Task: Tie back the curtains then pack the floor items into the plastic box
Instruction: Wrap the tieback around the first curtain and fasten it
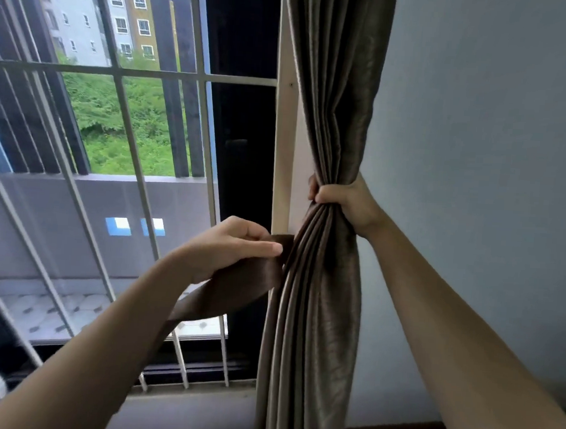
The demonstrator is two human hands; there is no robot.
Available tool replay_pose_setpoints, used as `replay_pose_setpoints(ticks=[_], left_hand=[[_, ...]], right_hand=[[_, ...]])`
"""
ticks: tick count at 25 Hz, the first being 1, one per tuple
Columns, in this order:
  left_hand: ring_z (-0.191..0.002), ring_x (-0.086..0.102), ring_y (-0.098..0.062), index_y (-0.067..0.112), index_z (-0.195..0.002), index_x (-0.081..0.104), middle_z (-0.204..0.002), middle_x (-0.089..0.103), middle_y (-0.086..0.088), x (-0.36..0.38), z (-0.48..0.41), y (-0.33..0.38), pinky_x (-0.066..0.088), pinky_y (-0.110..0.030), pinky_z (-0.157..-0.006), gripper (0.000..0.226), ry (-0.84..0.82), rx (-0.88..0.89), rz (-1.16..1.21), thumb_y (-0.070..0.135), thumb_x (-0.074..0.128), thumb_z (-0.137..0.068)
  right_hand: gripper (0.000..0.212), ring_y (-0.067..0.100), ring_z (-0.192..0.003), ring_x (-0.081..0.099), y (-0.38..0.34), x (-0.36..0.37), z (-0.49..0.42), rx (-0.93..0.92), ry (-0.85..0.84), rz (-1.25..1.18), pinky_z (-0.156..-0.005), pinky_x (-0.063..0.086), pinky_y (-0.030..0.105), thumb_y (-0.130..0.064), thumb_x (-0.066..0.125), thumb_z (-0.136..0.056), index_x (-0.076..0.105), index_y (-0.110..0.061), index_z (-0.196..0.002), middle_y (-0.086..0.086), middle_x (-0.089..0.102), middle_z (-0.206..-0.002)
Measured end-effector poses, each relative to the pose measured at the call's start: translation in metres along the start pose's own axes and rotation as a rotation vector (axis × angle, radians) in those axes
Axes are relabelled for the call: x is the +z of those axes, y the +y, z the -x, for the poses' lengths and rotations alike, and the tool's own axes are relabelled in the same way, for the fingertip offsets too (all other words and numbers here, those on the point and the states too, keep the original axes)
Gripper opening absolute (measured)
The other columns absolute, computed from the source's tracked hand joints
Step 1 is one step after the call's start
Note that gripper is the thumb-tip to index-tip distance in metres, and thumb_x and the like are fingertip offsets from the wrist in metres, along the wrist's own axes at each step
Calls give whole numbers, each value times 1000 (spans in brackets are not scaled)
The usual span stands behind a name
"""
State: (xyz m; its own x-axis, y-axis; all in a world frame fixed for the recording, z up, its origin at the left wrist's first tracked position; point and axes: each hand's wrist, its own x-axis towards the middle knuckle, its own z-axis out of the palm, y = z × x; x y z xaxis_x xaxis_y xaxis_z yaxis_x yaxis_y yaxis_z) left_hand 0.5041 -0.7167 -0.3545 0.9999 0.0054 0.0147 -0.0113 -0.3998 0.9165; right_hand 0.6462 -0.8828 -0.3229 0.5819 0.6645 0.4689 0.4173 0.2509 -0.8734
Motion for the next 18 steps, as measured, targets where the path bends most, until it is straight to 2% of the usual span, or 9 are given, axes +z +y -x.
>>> replay_pose_setpoints(ticks=[2,3,4,6,8,11,13,15,18], left_hand=[[-70,59,-11,5,-74,67,-79,60,-5,3,2,-7,46,-24,-65,27,76,97,73,30,74,-76],[-89,59,-10,9,-72,70,-98,61,-2,4,1,-12,46,-27,-81,28,130,133,82,35,76,-70],[-111,52,-9,15,-68,72,-121,55,1,6,-3,-17,40,-31,-96,23,185,147,81,38,77,-65],[-137,28,-12,25,-60,72,-151,29,3,13,-8,-22,25,-36,-110,12,204,161,83,33,76,-67],[-143,19,-13,26,-55,69,-157,16,3,23,-13,-28,21,-39,-114,17,180,220,97,34,77,-67],[-141,25,-8,12,-61,70,-157,15,13,36,-22,-28,30,-40,-113,27,201,336,170,38,76,-66],[-133,38,-3,14,-61,71,-153,21,17,44,-22,-21,43,-26,-100,15,193,380,237,22,66,-73],[-123,47,-6,19,-62,70,-147,29,16,50,-22,-15,47,-24,-87,20,216,430,221,10,54,-70],[-127,40,-11,27,-70,67,-144,31,6,60,-28,-18,40,-26,-101,10,377,495,-33,20,61,-72]], right_hand=[[14,14,-61,59,5,17,-7,-7,25,-17,-59,51,24,3,56,-59,58,-6,-69,0,61,-64],[17,14,-64,61,7,24,-11,-7,48,-7,-61,51,25,0,60,-57,59,-3,-74,0,62,-66],[27,16,-67,62,9,31,-14,-3,75,12,-64,52,26,-4,64,-56,60,0,-82,2,64,-71],[58,23,-81,66,12,42,-20,0,148,80,-73,55,34,-18,70,-52,56,5,-104,11,66,-90],[78,28,-96,64,10,50,-23,-28,236,187,-83,56,41,-27,74,-51,48,-2,-121,16,62,-109],[87,21,-107,60,-6,58,-28,-96,374,257,-89,54,33,-27,79,-57,37,-15,-132,7,56,-122],[84,18,-107,57,-18,59,-35,-74,417,266,-89,52,27,-25,79,-64,33,-19,-135,3,54,-125],[79,15,-105,59,-28,60,-40,-6,401,241,-87,52,26,-30,78,-66,38,-21,-133,0,56,-123],[60,17,-98,64,-34,59,-42,120,383,91,-85,55,30,-34,74,-67,56,-19,-122,2,66,-111]])
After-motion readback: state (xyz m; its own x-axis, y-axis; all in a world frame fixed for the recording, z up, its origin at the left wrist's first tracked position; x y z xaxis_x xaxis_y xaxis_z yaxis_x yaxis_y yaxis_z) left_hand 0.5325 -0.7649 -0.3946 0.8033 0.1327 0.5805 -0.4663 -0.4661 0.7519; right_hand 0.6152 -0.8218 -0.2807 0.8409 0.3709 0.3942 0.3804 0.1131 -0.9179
